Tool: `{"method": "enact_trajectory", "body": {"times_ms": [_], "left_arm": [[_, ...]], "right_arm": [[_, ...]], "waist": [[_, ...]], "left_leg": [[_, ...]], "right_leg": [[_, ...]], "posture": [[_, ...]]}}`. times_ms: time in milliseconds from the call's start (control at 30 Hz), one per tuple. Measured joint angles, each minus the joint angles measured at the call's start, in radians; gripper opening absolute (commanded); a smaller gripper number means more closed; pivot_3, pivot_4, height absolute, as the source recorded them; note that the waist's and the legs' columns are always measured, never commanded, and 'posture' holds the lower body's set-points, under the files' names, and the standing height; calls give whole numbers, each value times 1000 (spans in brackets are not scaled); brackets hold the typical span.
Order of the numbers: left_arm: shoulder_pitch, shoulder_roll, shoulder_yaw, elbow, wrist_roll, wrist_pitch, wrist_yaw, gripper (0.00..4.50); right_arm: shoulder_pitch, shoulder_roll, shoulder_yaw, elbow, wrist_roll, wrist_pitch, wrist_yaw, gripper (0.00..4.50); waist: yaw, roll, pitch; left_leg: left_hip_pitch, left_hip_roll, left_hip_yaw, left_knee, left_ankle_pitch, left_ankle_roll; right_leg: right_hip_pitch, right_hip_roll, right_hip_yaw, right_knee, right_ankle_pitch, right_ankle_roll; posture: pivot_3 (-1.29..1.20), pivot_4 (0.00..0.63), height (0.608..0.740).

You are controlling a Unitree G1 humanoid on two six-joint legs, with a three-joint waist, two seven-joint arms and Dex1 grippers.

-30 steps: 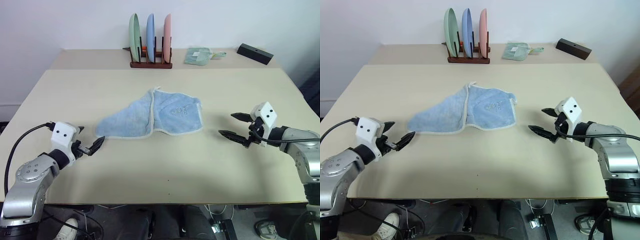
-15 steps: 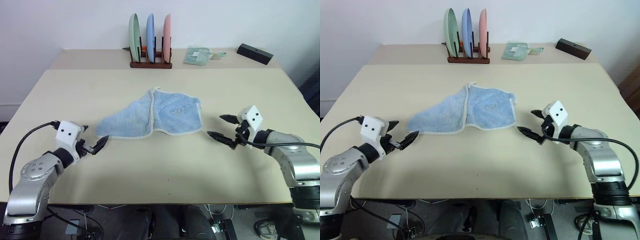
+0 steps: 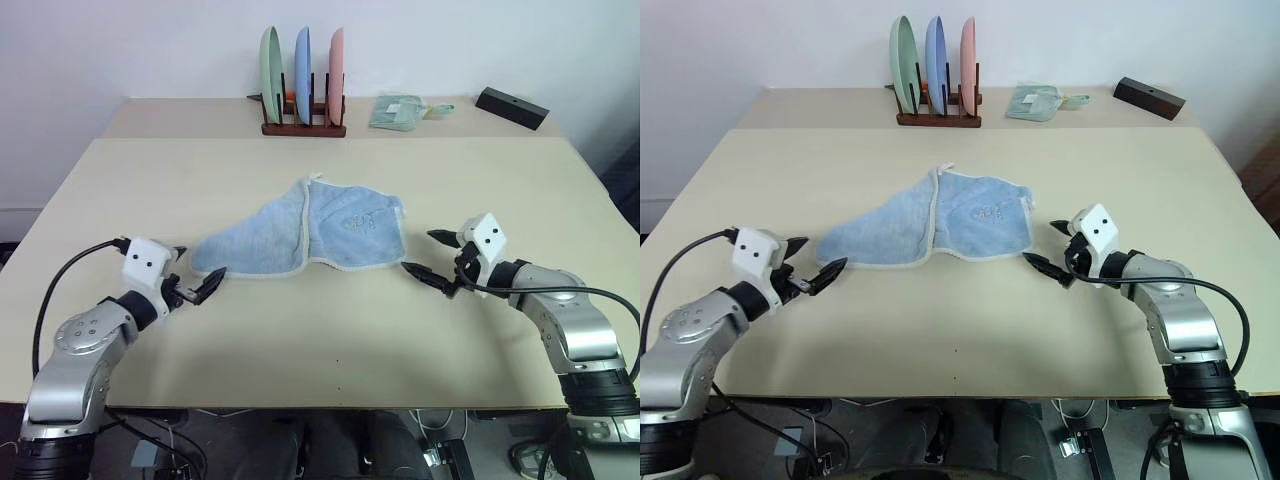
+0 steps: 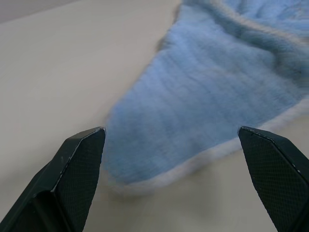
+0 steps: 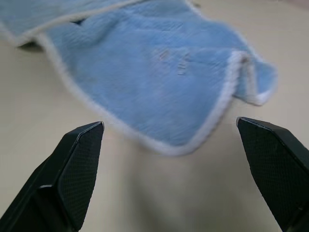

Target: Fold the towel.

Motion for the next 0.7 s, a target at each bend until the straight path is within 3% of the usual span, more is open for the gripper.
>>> {"method": "enact_trajectory", "body": {"times_ms": [233, 667, 700], "left_arm": [[-244, -61, -346, 51, 162, 2, -15, 4473], [-313, -129, -446, 113, 229, 179, 5, 4473], [-313, -133, -445, 113, 229, 183, 7, 4239]], "right_arm": [[4, 24, 28, -56, -20, -5, -48, 4500], [51, 24, 18, -88, -21, -14, -73, 4500], [51, 24, 18, -88, -24, -16, -73, 4500]], "waist": [[-4, 0, 0], [-2, 1, 0], [-2, 1, 0]], "left_leg": [[0, 0, 0, 0, 0, 0], [0, 0, -1, 1, 0, 0], [0, 0, -1, 1, 0, 0]], "right_leg": [[0, 0, -1, 0, 0, 0], [-1, 1, -1, 1, 0, 0], [-1, 1, -1, 1, 0, 0]], "posture": [[0, 150, 740], [0, 150, 740], [0, 150, 740]]}}
